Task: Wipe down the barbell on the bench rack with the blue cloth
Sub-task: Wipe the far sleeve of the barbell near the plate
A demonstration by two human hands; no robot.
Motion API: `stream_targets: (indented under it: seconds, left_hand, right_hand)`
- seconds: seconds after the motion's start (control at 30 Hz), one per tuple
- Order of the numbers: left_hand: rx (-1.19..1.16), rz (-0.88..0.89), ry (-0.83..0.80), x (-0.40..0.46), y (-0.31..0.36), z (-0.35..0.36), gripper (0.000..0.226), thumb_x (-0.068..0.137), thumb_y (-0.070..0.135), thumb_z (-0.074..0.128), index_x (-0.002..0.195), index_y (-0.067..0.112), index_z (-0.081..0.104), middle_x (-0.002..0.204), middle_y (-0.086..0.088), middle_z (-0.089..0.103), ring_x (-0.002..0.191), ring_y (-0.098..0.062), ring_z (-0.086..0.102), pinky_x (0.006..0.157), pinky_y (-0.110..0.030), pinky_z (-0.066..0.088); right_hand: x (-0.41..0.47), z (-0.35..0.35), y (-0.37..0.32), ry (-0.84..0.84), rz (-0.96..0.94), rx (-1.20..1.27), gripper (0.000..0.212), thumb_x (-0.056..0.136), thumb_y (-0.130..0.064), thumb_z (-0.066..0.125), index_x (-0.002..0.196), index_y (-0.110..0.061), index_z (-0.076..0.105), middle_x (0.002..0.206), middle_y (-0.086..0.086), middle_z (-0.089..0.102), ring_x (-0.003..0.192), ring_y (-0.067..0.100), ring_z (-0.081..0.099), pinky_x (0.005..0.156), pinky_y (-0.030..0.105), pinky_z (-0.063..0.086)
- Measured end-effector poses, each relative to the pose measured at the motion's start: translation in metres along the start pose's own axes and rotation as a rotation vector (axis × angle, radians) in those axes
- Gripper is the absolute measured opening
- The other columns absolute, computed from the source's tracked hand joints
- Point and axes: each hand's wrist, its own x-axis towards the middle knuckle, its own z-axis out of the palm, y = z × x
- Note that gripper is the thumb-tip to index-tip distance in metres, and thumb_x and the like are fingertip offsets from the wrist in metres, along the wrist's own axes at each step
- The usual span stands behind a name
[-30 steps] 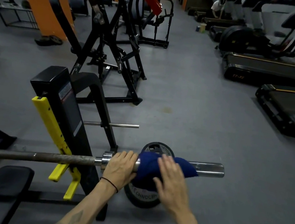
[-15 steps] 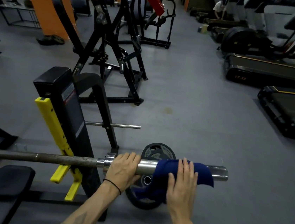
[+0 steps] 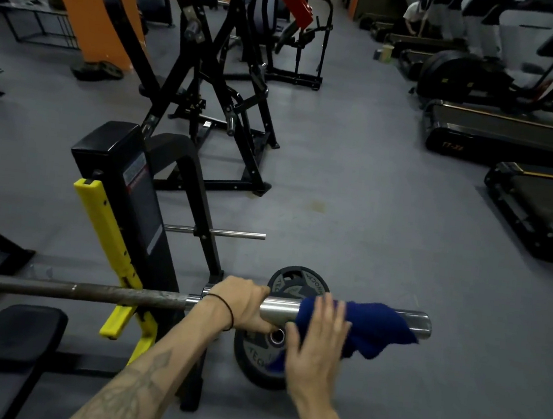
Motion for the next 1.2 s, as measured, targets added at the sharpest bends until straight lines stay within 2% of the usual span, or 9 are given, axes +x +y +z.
stream_targets:
  seconds: [0.17, 0.27, 0.4, 0.53, 0.6, 0.8, 0.9, 1.0, 1.2]
  left_hand:
    - [-0.032, 0.034, -0.002, -0.003, -0.004, 0.003, 0.073, 0.08, 0.078, 0.052, 0.126, 0.021, 0.052, 0.098, -0.002, 0.071, 0.086, -0.023, 0.069, 0.078, -0.035, 0.056]
    - [-0.015, 0.025, 0.005, -0.007, -0.004, 0.002, 0.071, 0.08, 0.08, 0.052, 0.12, 0.021, 0.052, 0.098, -0.001, 0.07, 0.084, -0.022, 0.067, 0.073, -0.034, 0.055]
    - [0.019, 0.013, -0.015, -0.003, 0.0, -0.001, 0.074, 0.077, 0.082, 0.053, 0.118, 0.021, 0.054, 0.104, -0.005, 0.071, 0.092, -0.027, 0.068, 0.074, -0.034, 0.05]
    - [-0.07, 0.01, -0.114, 0.002, -0.001, -0.005, 0.072, 0.075, 0.08, 0.058, 0.12, 0.023, 0.056, 0.104, -0.002, 0.071, 0.093, -0.023, 0.068, 0.079, -0.034, 0.053]
    - [-0.141, 0.017, -0.188, 0.005, -0.004, -0.007, 0.075, 0.074, 0.08, 0.06, 0.123, 0.024, 0.056, 0.102, 0.0, 0.07, 0.091, -0.021, 0.067, 0.083, -0.035, 0.055]
    - [-0.113, -0.003, -0.233, 0.007, -0.003, -0.014, 0.082, 0.07, 0.087, 0.057, 0.115, 0.02, 0.058, 0.095, -0.002, 0.063, 0.085, -0.024, 0.061, 0.075, -0.035, 0.052]
    - [-0.097, 0.002, -0.189, 0.006, -0.002, -0.01, 0.076, 0.073, 0.086, 0.055, 0.108, 0.019, 0.058, 0.092, -0.001, 0.063, 0.08, -0.023, 0.057, 0.072, -0.034, 0.048]
    - [-0.118, 0.015, -0.157, 0.004, -0.004, -0.007, 0.076, 0.074, 0.084, 0.056, 0.116, 0.021, 0.058, 0.092, 0.001, 0.065, 0.08, -0.019, 0.061, 0.072, -0.032, 0.051]
    - [-0.018, 0.02, -0.095, -0.006, -0.001, -0.01, 0.081, 0.078, 0.086, 0.049, 0.118, 0.016, 0.053, 0.096, -0.006, 0.065, 0.077, -0.022, 0.054, 0.066, -0.032, 0.041]
  right_hand:
    - [0.001, -0.012, 0.027, -0.158, -0.391, -0.131, 0.063, 0.109, -0.047, 0.034, 0.163, -0.014, 0.029, 0.171, 0.001, 0.022, 0.159, 0.021, 0.018, 0.126, 0.044, 0.017]
    - [0.011, -0.033, 0.065, -0.023, -0.171, -0.123, 0.061, 0.11, -0.047, 0.03, 0.158, -0.011, 0.04, 0.169, 0.001, 0.026, 0.157, 0.026, 0.025, 0.125, 0.049, 0.021]
    - [0.002, -0.005, 0.009, 0.055, 0.093, 0.019, 0.072, 0.108, -0.055, 0.027, 0.159, -0.004, 0.032, 0.17, 0.009, 0.022, 0.16, 0.028, 0.01, 0.128, 0.051, 0.007]
    - [-0.011, 0.007, 0.0, -0.166, -0.345, -0.109, 0.07, 0.107, -0.053, 0.035, 0.165, -0.015, 0.021, 0.173, 0.002, 0.015, 0.159, 0.023, 0.014, 0.128, 0.045, 0.01]
    - [0.002, -0.006, 0.033, -0.154, -0.406, -0.154, 0.065, 0.107, -0.047, 0.04, 0.163, -0.016, 0.029, 0.172, 0.001, 0.021, 0.158, 0.022, 0.02, 0.126, 0.045, 0.018]
    - [0.004, -0.01, 0.023, 0.06, 0.104, -0.002, 0.07, 0.109, -0.054, 0.023, 0.157, -0.006, 0.038, 0.169, 0.005, 0.026, 0.159, 0.027, 0.015, 0.126, 0.053, 0.014]
    - [-0.013, 0.007, -0.011, -0.055, -0.078, 0.018, 0.067, 0.109, -0.052, 0.028, 0.162, -0.012, 0.029, 0.171, 0.003, 0.022, 0.16, 0.024, 0.011, 0.128, 0.047, 0.007]
    - [-0.005, -0.007, 0.023, -0.133, -0.35, -0.14, 0.062, 0.109, -0.048, 0.032, 0.162, -0.015, 0.031, 0.171, 0.001, 0.023, 0.159, 0.021, 0.017, 0.126, 0.045, 0.016]
    - [0.002, -0.016, 0.03, 0.03, 0.049, -0.04, 0.068, 0.109, -0.053, 0.024, 0.16, -0.009, 0.033, 0.171, 0.004, 0.023, 0.16, 0.024, 0.011, 0.126, 0.055, 0.015]
